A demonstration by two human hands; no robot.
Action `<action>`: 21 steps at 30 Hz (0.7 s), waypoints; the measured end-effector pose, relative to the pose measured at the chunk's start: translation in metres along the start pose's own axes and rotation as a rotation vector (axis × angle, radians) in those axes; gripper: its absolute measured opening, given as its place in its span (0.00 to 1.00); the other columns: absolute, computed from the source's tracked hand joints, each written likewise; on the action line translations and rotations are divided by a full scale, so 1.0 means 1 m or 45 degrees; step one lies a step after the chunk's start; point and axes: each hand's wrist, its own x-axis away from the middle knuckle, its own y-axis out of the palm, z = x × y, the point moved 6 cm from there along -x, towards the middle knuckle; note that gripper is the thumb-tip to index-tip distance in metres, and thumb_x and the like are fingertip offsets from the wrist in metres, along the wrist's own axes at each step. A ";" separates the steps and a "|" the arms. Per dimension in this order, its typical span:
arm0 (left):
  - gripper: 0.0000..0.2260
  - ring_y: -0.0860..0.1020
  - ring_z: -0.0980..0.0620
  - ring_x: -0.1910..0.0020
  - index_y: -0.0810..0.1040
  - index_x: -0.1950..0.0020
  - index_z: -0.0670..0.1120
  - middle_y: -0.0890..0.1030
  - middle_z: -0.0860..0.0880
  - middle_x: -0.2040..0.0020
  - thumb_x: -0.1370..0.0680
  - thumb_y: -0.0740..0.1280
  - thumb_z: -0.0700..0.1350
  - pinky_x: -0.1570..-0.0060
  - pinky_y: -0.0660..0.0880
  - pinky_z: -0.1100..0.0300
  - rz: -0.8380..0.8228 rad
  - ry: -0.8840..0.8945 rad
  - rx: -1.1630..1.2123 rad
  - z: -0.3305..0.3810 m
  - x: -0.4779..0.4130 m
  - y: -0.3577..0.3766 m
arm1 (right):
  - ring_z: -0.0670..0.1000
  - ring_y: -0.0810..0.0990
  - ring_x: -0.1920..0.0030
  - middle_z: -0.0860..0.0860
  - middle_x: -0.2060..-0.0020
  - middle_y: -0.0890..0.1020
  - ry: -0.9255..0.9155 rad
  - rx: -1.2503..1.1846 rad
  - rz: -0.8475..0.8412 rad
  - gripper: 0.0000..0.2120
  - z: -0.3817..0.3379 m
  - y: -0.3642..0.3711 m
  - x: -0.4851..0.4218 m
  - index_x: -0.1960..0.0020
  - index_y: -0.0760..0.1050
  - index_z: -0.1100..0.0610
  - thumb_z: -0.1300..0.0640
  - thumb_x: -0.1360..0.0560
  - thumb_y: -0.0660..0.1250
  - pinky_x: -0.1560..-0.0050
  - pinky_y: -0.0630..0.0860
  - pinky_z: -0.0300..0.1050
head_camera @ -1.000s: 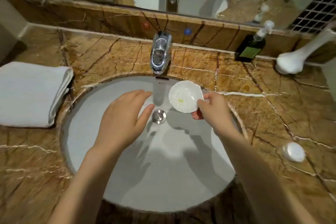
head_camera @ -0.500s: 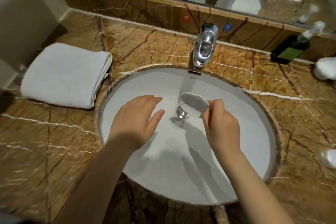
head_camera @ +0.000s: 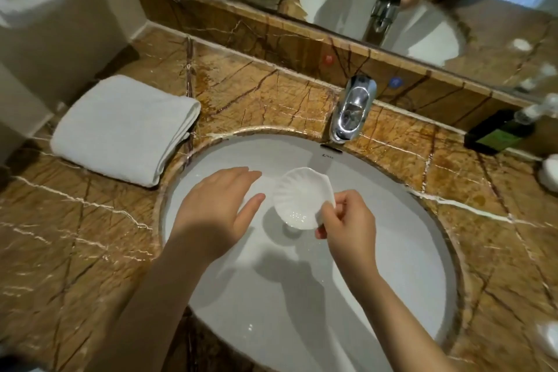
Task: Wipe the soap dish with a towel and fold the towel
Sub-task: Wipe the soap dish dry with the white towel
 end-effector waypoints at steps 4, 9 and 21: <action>0.20 0.74 0.48 0.36 0.71 0.33 0.50 0.77 0.49 0.35 0.22 0.56 0.54 0.43 0.72 0.52 0.111 -0.095 -0.122 -0.028 -0.004 -0.033 | 0.49 0.79 0.75 0.51 0.77 0.78 0.118 -0.333 -0.175 0.04 -0.023 0.015 -0.005 0.59 0.70 0.59 0.63 0.25 0.60 0.66 0.79 0.51; 0.15 0.76 0.42 0.43 0.73 0.36 0.47 0.79 0.45 0.41 0.23 0.62 0.48 0.56 0.75 0.49 0.321 -0.254 -0.196 -0.069 -0.037 -0.070 | 0.50 0.80 0.75 0.54 0.75 0.79 0.093 -0.413 -0.256 0.03 -0.064 0.037 -0.020 0.55 0.71 0.59 0.63 0.26 0.58 0.70 0.77 0.44; 0.15 0.75 0.41 0.49 0.74 0.41 0.45 0.78 0.43 0.47 0.26 0.66 0.47 0.65 0.66 0.55 0.316 -0.404 -0.411 -0.132 -0.104 -0.060 | 0.52 0.84 0.71 0.53 0.67 0.81 0.220 -0.439 -0.174 0.06 -0.072 0.101 -0.047 0.51 0.70 0.65 0.64 0.25 0.57 0.57 0.81 0.62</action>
